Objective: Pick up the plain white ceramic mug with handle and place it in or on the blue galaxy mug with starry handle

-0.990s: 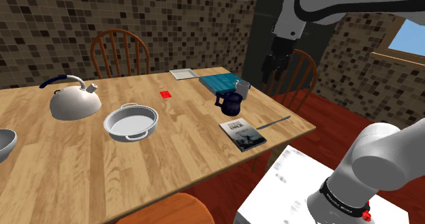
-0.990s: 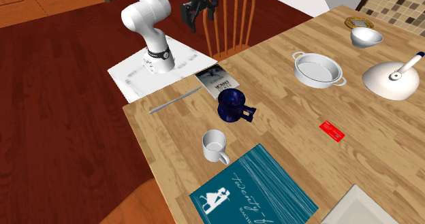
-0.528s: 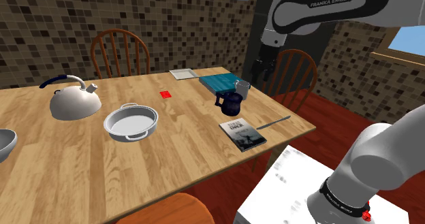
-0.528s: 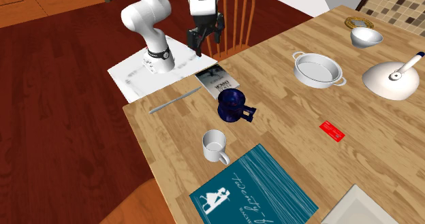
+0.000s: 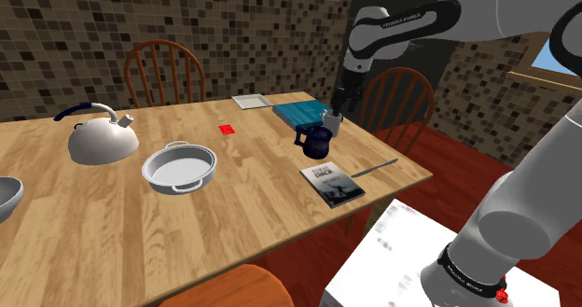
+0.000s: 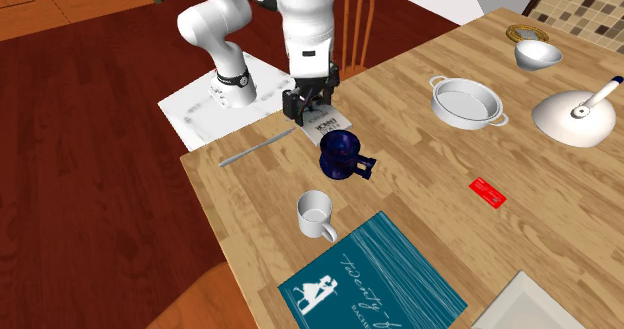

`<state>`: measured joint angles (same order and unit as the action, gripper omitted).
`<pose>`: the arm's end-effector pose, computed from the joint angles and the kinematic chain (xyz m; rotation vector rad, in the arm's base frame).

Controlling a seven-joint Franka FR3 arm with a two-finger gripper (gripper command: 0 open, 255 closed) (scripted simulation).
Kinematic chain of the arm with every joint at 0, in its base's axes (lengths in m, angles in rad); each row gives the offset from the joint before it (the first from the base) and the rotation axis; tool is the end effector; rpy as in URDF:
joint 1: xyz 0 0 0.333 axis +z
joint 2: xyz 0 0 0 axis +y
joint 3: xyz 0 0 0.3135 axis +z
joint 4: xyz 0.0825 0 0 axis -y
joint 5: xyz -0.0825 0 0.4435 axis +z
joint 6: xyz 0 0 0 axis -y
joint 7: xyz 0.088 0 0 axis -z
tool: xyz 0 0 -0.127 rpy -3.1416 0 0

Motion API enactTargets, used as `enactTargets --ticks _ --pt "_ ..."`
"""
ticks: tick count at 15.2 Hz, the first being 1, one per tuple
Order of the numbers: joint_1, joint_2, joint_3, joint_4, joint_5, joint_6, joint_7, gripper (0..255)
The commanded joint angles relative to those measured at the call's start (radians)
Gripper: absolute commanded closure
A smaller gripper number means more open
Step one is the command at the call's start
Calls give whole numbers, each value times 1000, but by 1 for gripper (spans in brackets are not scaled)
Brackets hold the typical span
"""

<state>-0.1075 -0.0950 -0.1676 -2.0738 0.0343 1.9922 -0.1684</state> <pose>0.5606 -0.1565 0.4262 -3.0924 0.1856 -0.0341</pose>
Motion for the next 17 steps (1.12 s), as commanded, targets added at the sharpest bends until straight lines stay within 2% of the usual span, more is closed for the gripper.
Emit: enactTargets --ticks 1,7,13,14,17 --pt "-8 65 -11 42 5 25 -20 0" --pt "-41 281 -36 222 37 66 -79 0" --pt "-90 510 -45 459 74 64 -127 0" --pt "-95 531 -45 483 77 61 -131 0" --pt "-96 547 -42 466 81 94 -133 0"
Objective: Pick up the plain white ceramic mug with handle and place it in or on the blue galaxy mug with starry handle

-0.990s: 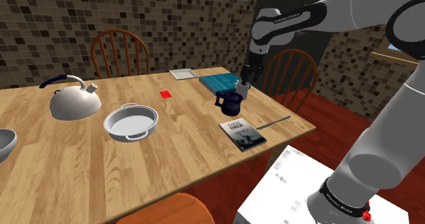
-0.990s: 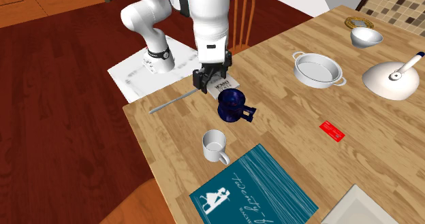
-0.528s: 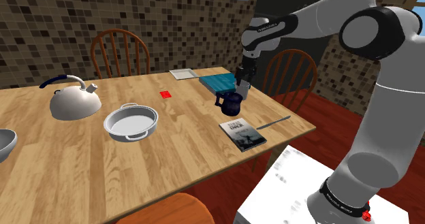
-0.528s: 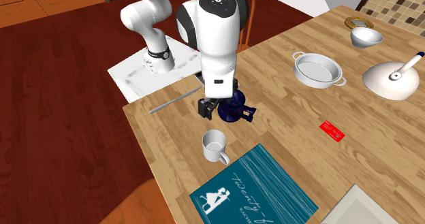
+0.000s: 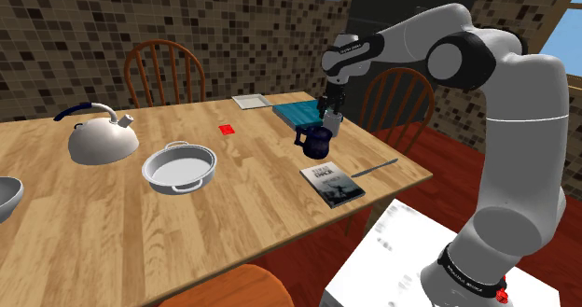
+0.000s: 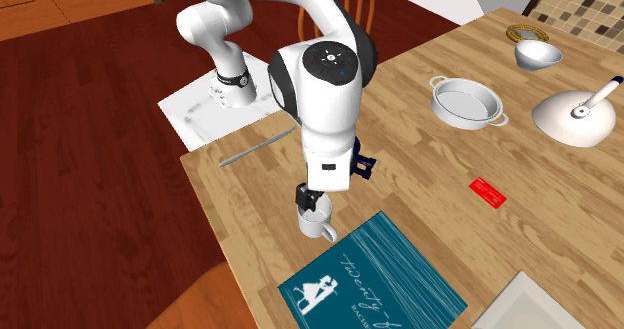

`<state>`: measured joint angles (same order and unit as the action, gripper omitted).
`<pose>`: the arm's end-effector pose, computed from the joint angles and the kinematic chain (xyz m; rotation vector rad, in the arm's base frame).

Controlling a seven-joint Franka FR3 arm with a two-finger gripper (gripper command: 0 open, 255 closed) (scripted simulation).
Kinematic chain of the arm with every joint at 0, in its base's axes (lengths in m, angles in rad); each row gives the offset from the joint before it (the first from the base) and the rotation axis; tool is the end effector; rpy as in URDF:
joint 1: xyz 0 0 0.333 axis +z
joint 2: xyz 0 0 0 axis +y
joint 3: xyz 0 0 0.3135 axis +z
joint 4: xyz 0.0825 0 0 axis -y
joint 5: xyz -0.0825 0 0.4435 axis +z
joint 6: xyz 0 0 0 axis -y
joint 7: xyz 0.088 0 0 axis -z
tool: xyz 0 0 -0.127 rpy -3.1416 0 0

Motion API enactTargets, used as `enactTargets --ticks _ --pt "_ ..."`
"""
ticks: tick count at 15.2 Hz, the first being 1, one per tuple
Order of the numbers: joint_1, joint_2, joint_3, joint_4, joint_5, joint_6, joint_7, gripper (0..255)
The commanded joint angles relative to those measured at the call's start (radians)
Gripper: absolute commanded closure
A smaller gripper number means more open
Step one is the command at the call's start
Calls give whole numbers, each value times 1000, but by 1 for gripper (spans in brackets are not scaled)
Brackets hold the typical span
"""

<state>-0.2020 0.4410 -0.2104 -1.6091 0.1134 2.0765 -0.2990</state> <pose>0.6788 -0.2730 0.3313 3.1304 -0.2279 0.0608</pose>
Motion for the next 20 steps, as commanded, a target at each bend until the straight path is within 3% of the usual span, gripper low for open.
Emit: enactTargets --ticks 1,12,13,20 --pt "-2 16 1 -4 4 21 -3 0" --pt "-4 37 4 -22 9 59 -7 0" --pt "-4 37 4 -22 9 59 -7 255" --pt "-4 38 4 -21 9 58 -7 255"
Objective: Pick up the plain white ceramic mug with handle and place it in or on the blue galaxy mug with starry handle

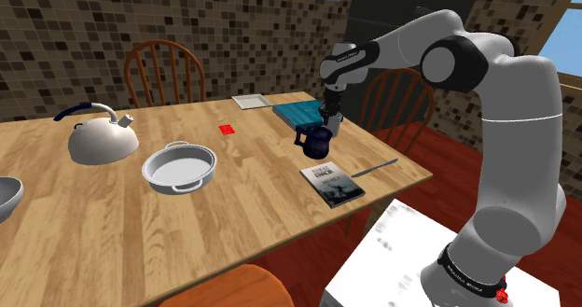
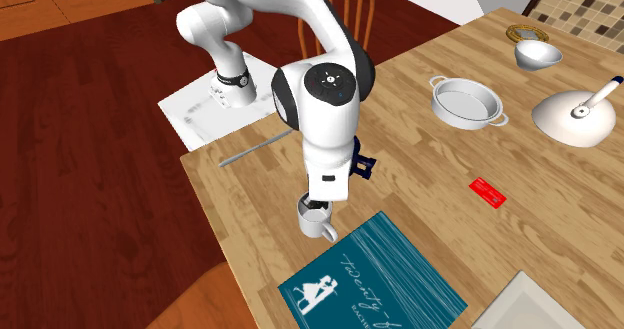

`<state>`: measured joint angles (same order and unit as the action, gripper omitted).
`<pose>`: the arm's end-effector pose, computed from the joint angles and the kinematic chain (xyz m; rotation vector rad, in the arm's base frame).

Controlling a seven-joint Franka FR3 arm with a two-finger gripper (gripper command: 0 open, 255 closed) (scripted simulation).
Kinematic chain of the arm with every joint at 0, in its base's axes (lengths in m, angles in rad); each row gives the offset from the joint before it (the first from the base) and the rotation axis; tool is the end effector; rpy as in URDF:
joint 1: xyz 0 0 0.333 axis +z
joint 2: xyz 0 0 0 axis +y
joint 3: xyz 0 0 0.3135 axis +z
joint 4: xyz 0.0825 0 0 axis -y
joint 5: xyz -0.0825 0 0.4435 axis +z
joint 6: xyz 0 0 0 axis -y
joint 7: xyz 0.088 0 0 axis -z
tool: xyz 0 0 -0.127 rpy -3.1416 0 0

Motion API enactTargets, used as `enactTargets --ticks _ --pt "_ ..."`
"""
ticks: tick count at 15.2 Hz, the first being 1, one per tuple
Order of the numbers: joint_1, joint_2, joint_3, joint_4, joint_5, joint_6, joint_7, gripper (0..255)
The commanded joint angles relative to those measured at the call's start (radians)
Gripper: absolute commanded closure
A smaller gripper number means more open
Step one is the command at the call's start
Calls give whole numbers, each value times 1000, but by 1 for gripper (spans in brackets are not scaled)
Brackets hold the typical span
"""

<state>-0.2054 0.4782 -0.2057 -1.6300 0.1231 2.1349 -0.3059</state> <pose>0.6796 -0.2737 0.2988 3.1301 -0.2272 0.0624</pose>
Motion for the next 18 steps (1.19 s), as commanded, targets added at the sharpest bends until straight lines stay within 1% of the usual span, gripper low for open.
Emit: enactTargets --ticks 1,2,18 --pt "0 0 0 0 0 0 0 255" --pt "0 0 0 -1 0 0 0 255" --pt "2 -66 -10 119 -20 -184 14 255"
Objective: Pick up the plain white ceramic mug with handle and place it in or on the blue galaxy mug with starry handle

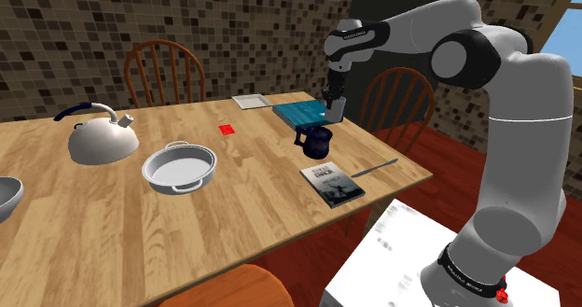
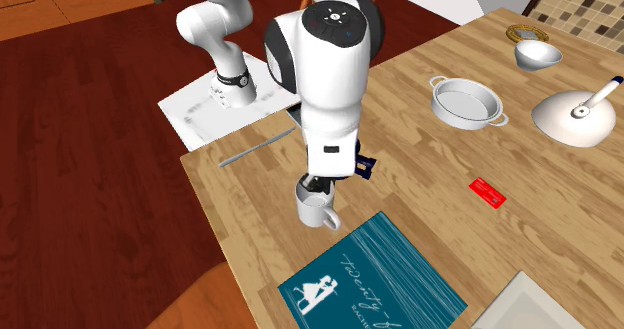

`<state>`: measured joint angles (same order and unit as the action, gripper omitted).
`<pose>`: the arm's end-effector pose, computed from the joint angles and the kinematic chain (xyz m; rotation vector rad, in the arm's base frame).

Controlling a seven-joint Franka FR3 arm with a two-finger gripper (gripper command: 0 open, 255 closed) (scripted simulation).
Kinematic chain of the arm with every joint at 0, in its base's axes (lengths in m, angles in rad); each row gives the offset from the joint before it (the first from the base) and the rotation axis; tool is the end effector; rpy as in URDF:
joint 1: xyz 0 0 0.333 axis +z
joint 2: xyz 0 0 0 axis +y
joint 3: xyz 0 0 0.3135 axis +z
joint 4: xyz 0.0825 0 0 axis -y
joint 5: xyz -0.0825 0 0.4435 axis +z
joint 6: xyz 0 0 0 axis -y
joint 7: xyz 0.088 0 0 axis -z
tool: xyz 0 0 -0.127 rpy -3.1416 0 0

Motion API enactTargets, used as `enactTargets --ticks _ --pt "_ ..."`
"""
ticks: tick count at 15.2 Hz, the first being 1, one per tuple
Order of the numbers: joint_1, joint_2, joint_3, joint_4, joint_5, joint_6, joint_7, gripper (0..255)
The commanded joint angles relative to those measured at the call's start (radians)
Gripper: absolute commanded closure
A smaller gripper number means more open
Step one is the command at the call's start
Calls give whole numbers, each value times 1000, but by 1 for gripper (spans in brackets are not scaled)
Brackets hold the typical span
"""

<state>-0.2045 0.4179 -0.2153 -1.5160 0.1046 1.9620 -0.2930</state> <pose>0.6843 -0.2761 0.3870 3.1297 -0.2277 0.0621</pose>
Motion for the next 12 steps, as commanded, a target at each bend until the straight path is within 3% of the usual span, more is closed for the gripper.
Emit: enactTargets --ticks 1,12 --pt "0 -8 -1 15 -2 -23 2 255" --pt "-4 -19 -4 147 -7 -166 8 255"
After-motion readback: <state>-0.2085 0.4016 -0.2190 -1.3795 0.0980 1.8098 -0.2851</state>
